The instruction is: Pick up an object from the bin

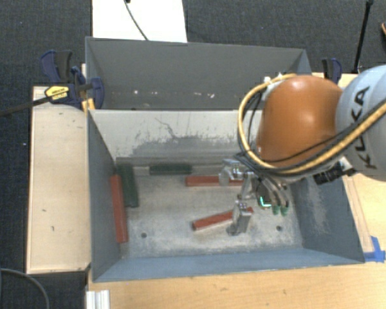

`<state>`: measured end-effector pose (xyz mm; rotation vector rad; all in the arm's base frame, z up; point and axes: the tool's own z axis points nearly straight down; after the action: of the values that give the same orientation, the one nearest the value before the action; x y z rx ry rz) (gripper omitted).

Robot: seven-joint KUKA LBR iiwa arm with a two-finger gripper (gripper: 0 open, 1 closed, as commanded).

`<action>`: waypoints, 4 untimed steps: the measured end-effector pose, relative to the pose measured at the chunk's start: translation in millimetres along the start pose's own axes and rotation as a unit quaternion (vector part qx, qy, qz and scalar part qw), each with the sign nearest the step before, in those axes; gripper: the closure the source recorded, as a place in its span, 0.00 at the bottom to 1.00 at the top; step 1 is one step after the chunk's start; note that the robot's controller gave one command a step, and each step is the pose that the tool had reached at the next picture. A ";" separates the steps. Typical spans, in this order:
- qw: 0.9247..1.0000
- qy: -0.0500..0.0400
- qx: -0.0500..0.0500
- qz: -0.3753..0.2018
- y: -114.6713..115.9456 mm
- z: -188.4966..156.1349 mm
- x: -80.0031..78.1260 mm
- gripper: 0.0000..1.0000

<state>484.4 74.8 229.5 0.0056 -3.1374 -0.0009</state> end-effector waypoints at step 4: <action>0.999 -0.002 0.000 -0.038 -60.6 161.9 -23.7 0.00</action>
Offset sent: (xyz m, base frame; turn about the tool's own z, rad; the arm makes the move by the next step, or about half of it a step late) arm 0.0236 -0.0598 -0.1595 -0.0982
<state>507.6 14.4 67.5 0.1237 -3.1396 -0.0021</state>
